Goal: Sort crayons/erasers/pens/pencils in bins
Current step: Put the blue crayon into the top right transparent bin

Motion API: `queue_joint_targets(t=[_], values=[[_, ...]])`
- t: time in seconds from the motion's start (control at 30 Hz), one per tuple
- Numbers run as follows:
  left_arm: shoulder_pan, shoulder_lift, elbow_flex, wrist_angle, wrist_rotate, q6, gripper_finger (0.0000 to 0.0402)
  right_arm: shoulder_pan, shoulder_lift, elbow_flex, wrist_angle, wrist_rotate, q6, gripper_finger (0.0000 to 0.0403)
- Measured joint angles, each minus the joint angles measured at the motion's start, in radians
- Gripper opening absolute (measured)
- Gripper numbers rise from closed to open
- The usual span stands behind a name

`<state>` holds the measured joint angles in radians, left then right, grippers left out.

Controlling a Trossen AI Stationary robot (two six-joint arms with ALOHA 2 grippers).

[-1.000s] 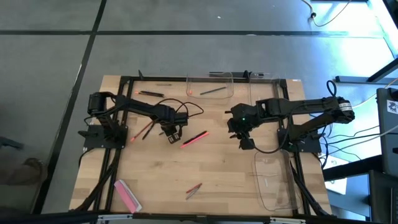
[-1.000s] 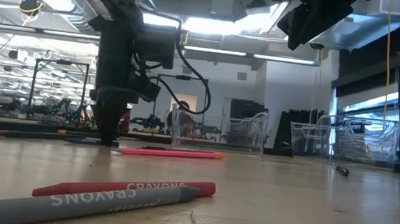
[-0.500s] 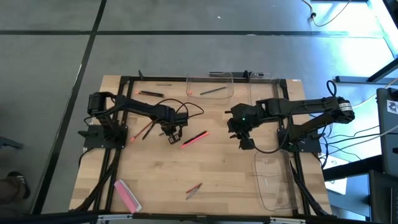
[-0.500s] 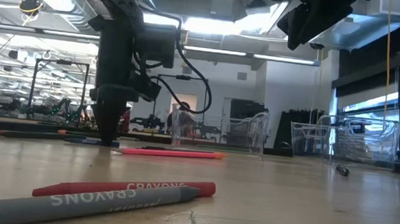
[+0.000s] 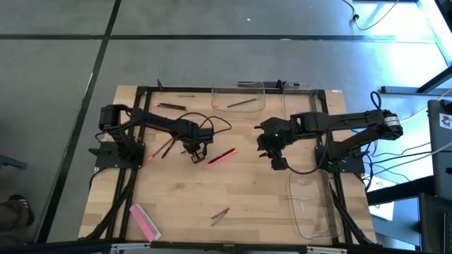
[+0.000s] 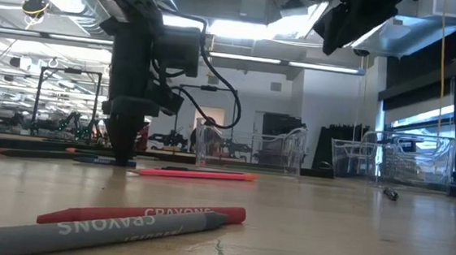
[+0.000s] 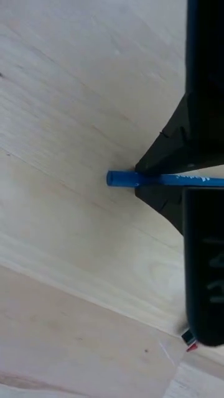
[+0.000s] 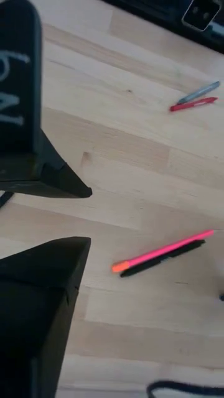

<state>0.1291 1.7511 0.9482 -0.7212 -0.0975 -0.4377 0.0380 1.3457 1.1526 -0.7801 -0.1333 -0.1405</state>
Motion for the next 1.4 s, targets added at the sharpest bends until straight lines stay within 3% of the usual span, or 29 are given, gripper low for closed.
queue_joint_targets(t=[0.37,0.6,0.9,1.4], values=[[-0.013,-0.055,-0.005,0.008,0.013,-0.005,0.0008,0.0,0.002,-0.167,0.23,0.001,-0.078,0.0113],[-0.013,-0.068,-0.003,0.013,0.007,-0.004,0.001,0.0,0.002,-0.192,0.296,0.002,-0.086,0.0113],[-0.031,-0.075,0.002,0.031,0.005,0.003,0.001,0.0,0.013,-0.191,0.418,0.009,-0.225,0.0113],[-0.118,-0.075,0.214,0.023,0.003,0.108,0.0011,0.0,0.149,-0.191,0.534,0.011,-0.355,0.0113]])
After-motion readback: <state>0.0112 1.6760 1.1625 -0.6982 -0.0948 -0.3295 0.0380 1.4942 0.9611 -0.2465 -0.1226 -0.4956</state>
